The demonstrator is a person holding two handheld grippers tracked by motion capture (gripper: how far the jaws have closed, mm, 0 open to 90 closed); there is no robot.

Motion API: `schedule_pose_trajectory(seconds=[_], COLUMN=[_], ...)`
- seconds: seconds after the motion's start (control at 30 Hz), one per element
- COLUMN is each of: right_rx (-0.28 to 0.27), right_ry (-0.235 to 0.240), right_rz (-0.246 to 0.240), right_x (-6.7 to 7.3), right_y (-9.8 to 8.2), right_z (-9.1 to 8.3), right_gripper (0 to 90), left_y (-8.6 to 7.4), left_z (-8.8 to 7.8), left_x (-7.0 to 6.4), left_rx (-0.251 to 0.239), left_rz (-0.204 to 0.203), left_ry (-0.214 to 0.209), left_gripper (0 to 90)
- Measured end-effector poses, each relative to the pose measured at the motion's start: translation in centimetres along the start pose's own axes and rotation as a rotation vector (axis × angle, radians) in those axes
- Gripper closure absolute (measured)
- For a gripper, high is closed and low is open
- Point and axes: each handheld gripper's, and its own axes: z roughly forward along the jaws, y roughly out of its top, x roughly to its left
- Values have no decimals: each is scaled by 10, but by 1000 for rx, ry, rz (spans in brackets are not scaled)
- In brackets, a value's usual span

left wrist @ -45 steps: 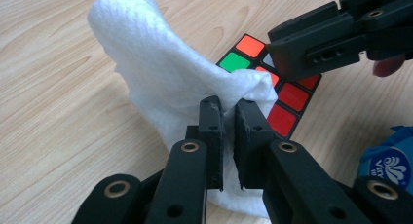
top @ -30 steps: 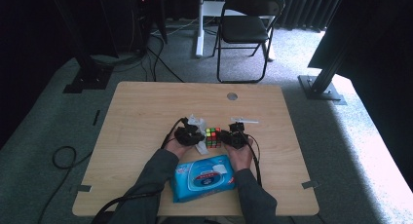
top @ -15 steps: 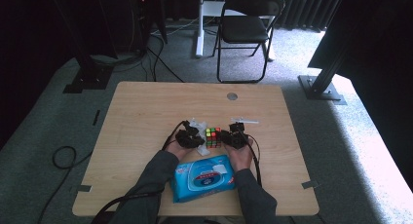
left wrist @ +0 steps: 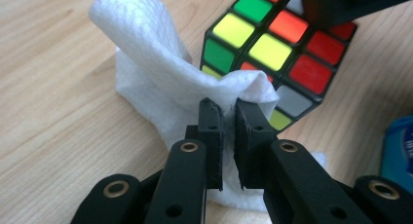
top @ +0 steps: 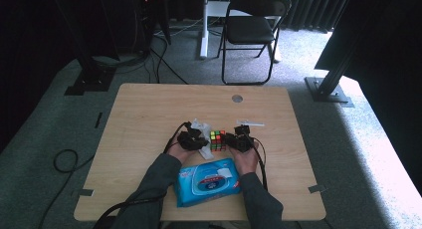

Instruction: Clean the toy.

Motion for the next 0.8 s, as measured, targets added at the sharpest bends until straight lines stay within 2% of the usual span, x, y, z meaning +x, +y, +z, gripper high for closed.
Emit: schedule_pose_trajectory(seconds=[0.37, 0.6, 0.73, 0.8], right_rx=[1, 2, 1, 1], right_ry=[2, 2, 2, 1], right_rz=[-1, 1, 0, 0], right_x=[0, 0, 0, 0], right_y=[0, 0, 0, 0], right_z=[0, 0, 0, 0], right_gripper=[698, 697, 697, 697], left_y=[5, 6, 3, 3], left_z=[-17, -16, -11, -8], left_x=[-8, -10, -8, -9], left_rx=[-53, -50, -34, -9], left_rz=[25, 31, 23, 31], left_ry=[-16, -22, -27, -22], left_gripper=[825, 825, 825, 825])
